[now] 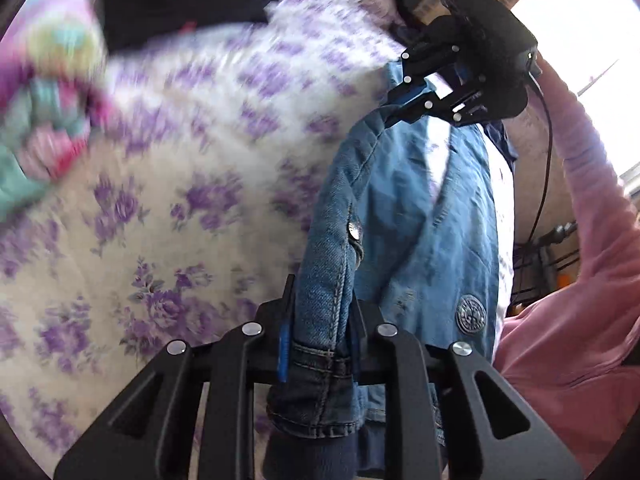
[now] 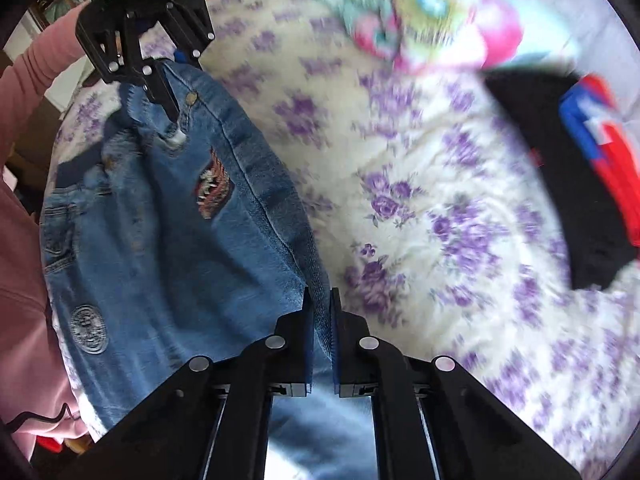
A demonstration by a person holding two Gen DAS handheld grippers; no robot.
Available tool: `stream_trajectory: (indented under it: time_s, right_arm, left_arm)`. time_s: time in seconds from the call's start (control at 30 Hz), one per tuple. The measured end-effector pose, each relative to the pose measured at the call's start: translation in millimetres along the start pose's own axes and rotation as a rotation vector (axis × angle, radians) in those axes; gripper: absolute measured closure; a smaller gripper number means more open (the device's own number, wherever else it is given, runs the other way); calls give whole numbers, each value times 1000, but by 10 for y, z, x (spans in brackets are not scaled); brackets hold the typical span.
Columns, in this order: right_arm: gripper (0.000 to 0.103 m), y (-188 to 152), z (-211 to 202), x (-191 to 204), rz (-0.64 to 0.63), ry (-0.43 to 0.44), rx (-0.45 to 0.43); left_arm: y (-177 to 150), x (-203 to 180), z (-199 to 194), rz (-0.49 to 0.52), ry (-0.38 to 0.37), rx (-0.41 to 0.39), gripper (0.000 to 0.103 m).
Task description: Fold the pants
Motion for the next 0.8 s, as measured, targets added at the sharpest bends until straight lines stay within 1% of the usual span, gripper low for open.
stream_trajectory:
  time_s: [0.03,0.13,0.2,0.23,0.27,0.3,0.33,0.43,0.5,0.6,0.63,0.67,0.7,0.73,0.77,0.8]
  right_arm:
    - [96,-45,-137,77,-6,-21,-16]
    - [96,-161,-508,517,-41,-102,-58]
    - [96,-294,-660,767,-75,-155,-70]
    - [96,-393,-694,962,-92,-179,-72]
    - [96,-377,-684,1092,-100,-189,-69]
    - [97,-387,-692,1327,-112,-201,-65]
    - [97,-442,-649,1486,-126,-217,-62]
    - [97,-702,-405,1879,-150,-284,-65]
    - [97,-803,-225,2081,-157,-308,-56]
    - [96,-1000,107,2262,-149,-314,-30]
    - [96,-1037,168,2275,-143,-318,-25]
    - [93,-1048,216,2275,-131,-324,-27]
    - [93,-1034,225,2272,-124,-329,-32]
    - [92,-1018,188,2272,-118,-332,-38]
    - [85,-985,129,2293,-107,-322,-52]
    - [71,-902,18,2366,-89,-294,-109]
  left_arm:
    - [-25,-180,-97,53,40,-20,83]
    - [-114,-611,-232,178,131,-62,83]
    - [-278,-933,-285,265,187,-81,83]
    - [-337,-1056,-253,295,206,-81,83]
    - [-409,-1188,-217,328,233,-80,83]
    - [-536,-1348,-168,369,257,-77,83]
    - [-622,-1459,-103,396,275,-73,83]
    - [-940,-1719,149,500,373,-43,83]
    - [-1125,-1770,311,541,438,-21,83]
    - [-1377,-1897,534,598,517,4,83]
    - [-1450,-1938,628,617,554,1,82]
    - [-1498,-1955,670,624,583,-9,81]
    - [-1526,-1962,690,624,627,-32,81]
    - [-1529,-1965,668,611,647,-54,81]
    - [-1526,-1959,571,565,650,-93,77]
    - [-1531,-1967,499,528,635,-120,74]
Point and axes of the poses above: each gripper's, at about its wrist camera, not at the fingertips, and z roughly the way its jaws point, x to its left, y to its top, the point moved 10 cm from there along z, roughly the way its jaws point
